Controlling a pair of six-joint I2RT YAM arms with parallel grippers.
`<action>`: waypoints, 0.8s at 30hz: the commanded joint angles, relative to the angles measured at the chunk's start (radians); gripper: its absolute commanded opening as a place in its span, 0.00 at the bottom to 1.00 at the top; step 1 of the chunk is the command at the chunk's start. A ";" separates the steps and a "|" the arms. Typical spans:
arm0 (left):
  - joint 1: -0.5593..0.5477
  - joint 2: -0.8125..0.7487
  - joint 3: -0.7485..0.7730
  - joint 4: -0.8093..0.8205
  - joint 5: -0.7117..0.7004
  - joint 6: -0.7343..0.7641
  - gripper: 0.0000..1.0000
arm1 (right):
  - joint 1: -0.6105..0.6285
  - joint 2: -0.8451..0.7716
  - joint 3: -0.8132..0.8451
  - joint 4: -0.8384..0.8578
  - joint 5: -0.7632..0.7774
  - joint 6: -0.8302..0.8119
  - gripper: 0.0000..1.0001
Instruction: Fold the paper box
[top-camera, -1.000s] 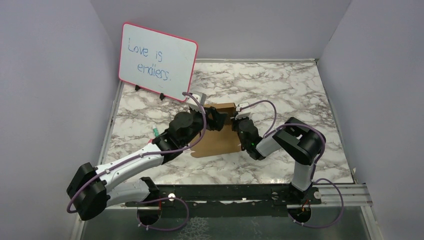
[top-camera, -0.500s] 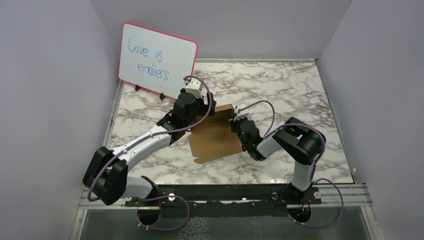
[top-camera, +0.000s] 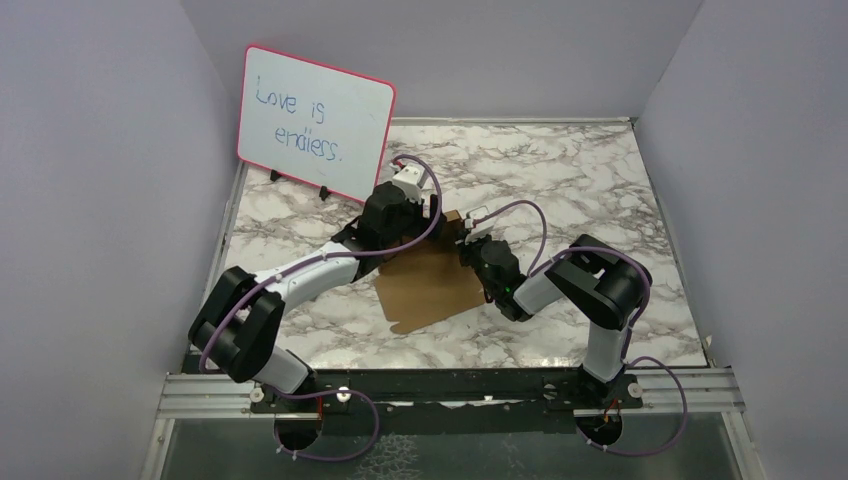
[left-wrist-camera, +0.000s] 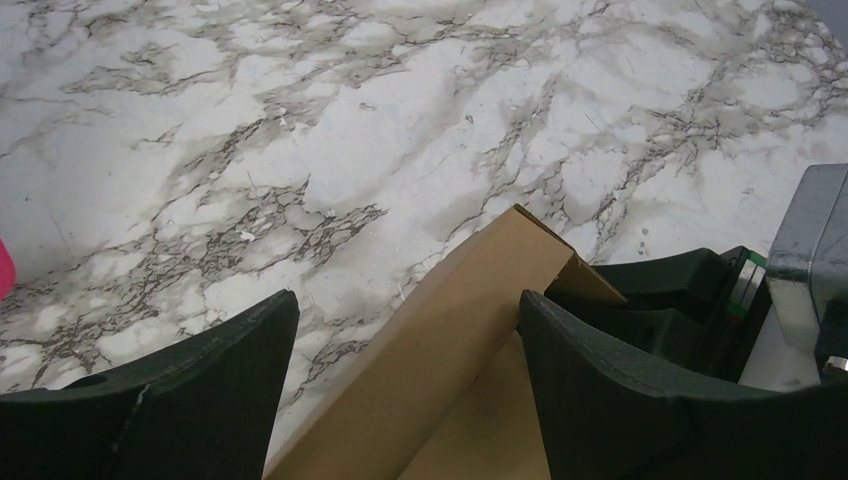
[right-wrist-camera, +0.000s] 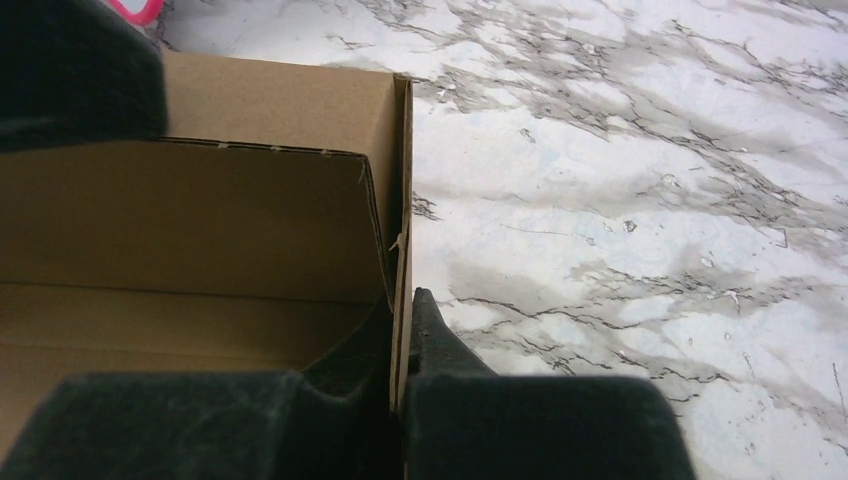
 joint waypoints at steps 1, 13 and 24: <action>0.004 0.030 0.022 0.045 0.048 0.007 0.81 | 0.004 0.044 -0.018 -0.084 -0.066 -0.020 0.03; 0.004 0.048 0.008 0.063 0.032 -0.002 0.79 | 0.004 0.027 -0.036 -0.084 -0.088 -0.007 0.10; 0.004 0.072 0.002 0.073 0.029 -0.006 0.76 | 0.005 -0.035 -0.107 -0.045 -0.089 0.009 0.23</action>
